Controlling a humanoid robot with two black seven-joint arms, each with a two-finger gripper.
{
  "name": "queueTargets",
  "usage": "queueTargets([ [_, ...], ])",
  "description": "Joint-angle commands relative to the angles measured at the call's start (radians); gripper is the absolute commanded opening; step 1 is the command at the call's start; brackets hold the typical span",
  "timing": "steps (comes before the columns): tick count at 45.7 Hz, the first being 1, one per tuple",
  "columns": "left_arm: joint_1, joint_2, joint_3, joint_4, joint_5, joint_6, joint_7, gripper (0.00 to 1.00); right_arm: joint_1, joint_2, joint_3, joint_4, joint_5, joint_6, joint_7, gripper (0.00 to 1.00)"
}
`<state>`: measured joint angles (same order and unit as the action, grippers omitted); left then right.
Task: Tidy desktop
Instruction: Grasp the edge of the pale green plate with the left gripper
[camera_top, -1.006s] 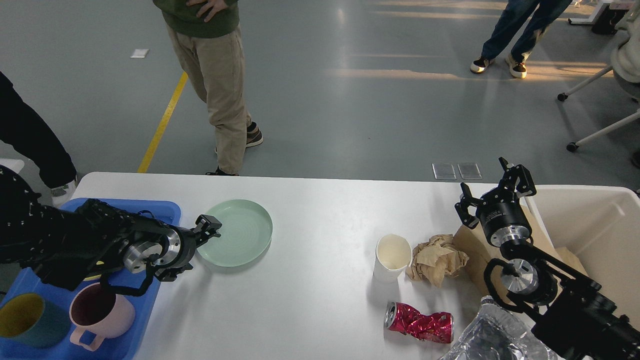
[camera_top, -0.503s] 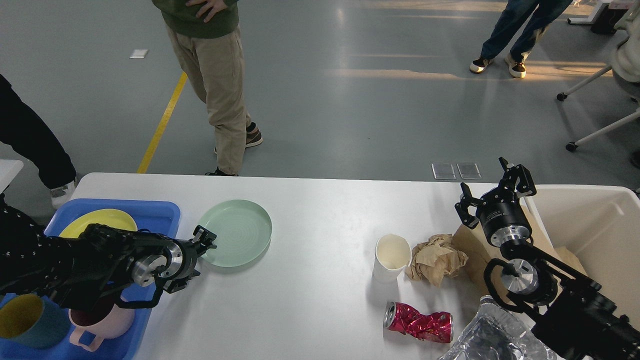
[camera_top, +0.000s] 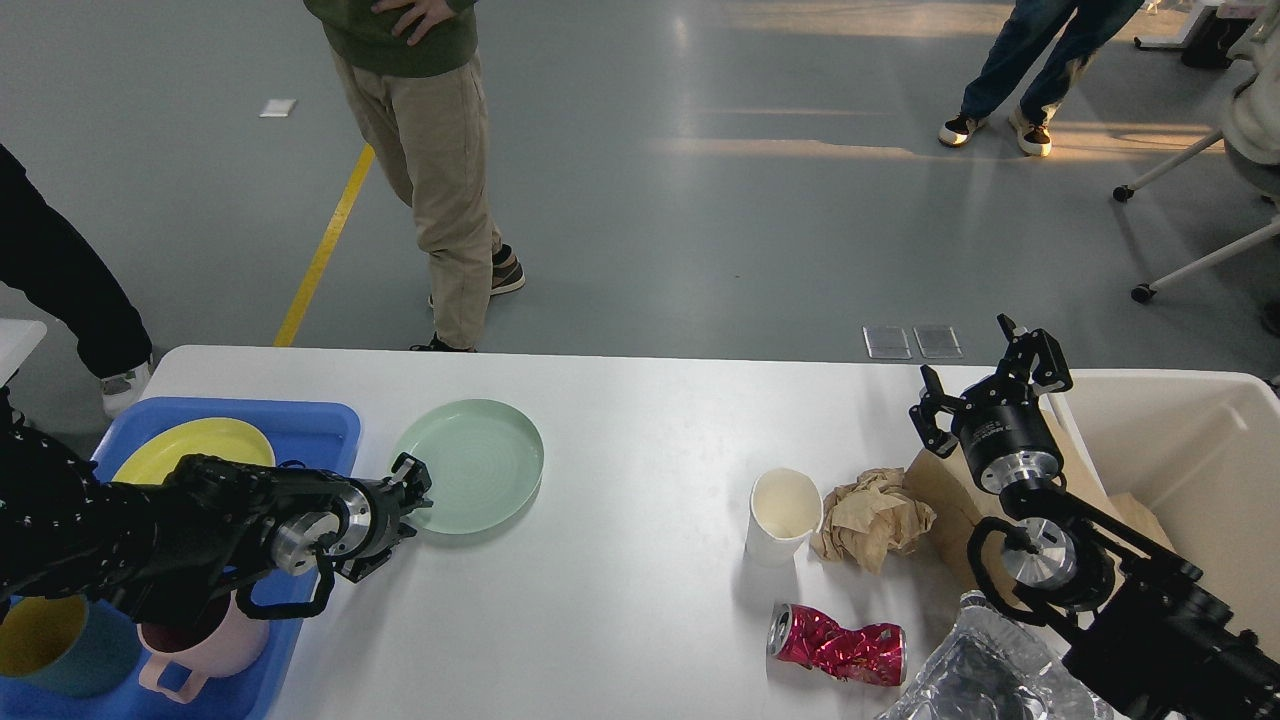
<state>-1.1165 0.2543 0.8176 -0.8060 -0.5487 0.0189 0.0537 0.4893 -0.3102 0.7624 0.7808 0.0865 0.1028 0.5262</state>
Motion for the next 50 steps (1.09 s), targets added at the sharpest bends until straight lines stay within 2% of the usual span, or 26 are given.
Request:
queueTargets([
  [1,0.003,-0.004,0.000,-0.001,0.001,-0.002,0.003,0.29,0.000,0.000,0.000,0.000,-0.001,0.000,0.000,1.00],
  [8,0.003,-0.004,-0.001,-0.001,0.000,-0.002,0.003,0.19,0.000,-0.001,0.000,0.000,-0.001,0.000,0.000,1.00],
  [11,0.003,-0.004,-0.001,-0.004,0.000,-0.005,0.003,0.11,0.000,0.000,0.000,0.000,-0.001,0.000,0.000,1.00],
  [17,0.003,-0.003,-0.003,-0.012,0.000,-0.010,0.003,0.01,0.000,-0.001,0.000,0.000,0.001,0.000,0.000,1.00],
  [29,-0.003,-0.004,-0.003,-0.019,0.000,-0.025,0.003,0.00,0.000,-0.001,0.000,0.000,0.001,0.000,0.000,1.00],
  [32,-0.023,0.013,-0.001,-0.073,0.001,-0.037,0.002,0.00,0.000,0.000,0.000,0.000,-0.001,0.000,0.000,1.00],
  [35,-0.084,0.037,0.014,-0.139,0.000,-0.040,0.003,0.00,0.000,0.000,0.000,0.000,-0.001,0.000,0.000,1.00],
  [41,-0.221,0.106,0.098,-0.260,0.001,-0.042,0.034,0.00,0.000,0.000,0.000,0.000,0.001,0.000,0.000,1.00],
  [47,-0.408,0.143,0.201,-0.416,0.001,-0.053,0.072,0.00,0.000,0.000,0.000,0.000,-0.001,0.000,0.000,1.00],
  [50,-0.518,0.166,0.251,-0.507,0.000,-0.074,0.074,0.00,0.000,0.000,0.000,0.000,0.001,0.000,0.000,1.00],
])
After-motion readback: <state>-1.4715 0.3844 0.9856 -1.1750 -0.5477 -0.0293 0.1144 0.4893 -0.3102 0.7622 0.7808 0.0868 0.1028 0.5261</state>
